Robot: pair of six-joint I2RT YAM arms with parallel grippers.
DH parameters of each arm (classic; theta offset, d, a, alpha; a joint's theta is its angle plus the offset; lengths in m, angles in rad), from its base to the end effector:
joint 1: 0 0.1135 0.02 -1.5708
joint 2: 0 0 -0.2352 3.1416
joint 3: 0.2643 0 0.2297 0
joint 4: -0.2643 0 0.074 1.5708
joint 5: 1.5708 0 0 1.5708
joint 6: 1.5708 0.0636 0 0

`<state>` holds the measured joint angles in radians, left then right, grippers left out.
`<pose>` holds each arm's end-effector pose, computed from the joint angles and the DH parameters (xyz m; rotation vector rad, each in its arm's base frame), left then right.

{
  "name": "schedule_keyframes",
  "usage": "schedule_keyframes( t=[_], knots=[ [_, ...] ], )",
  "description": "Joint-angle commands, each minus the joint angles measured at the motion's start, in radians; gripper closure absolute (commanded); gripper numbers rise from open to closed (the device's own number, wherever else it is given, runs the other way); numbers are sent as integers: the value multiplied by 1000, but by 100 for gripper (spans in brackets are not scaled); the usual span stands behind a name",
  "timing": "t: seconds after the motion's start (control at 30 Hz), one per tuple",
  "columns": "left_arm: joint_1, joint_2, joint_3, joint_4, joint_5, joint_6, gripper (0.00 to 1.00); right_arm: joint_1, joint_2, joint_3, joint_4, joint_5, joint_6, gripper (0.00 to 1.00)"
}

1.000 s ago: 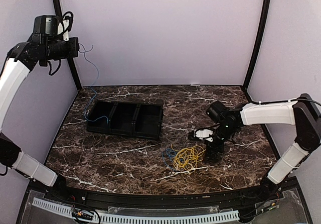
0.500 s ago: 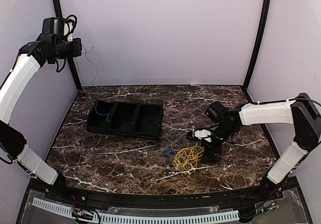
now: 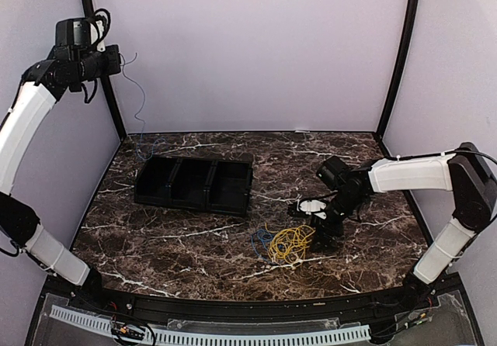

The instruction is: Untangle the cables

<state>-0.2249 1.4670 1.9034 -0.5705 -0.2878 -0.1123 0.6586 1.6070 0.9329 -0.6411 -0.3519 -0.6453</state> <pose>0.3013 -0.0504 0.4775 -0.1183 1.6952 -0.0065 0.2025 0.1844 0.1277 -1.7788 2.2232 0.5085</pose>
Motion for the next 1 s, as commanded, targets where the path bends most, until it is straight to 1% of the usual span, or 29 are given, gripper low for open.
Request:
schedule_keyframes(
  t=[0.0, 0.2, 0.3, 0.4, 0.5, 0.57, 0.73, 0.8, 0.97],
  knots=[
    [6, -38, -78, 41, -28, 22, 100, -2, 19, 27, -12, -14, 8, 3],
    [6, -71, -244, 108, 11, -5, 100, -3, 28, 29, -18, -16, 10, 4],
    [6, -86, -298, 123, 43, -23, 100, -2, 32, 29, -18, -18, 10, 4],
    [5, -117, -306, 163, 60, -18, 100, -3, 38, 33, -22, -20, 10, 4],
    [5, -136, -270, 205, 33, 15, 100, -3, 50, 42, -26, -22, 10, 4],
    [6, -147, -242, 232, 44, 27, 100, -2, 59, 48, -31, -22, 10, 5],
    [5, -152, -174, 206, 89, -1, 100, -1, 68, 53, -38, -21, 10, 5],
    [5, -168, -176, 199, 88, -5, 100, -1, 67, 52, -38, -22, 10, 5],
    [6, -210, -235, 199, 69, -3, 100, -1, 77, 54, -41, -25, 8, 5]
  ],
)
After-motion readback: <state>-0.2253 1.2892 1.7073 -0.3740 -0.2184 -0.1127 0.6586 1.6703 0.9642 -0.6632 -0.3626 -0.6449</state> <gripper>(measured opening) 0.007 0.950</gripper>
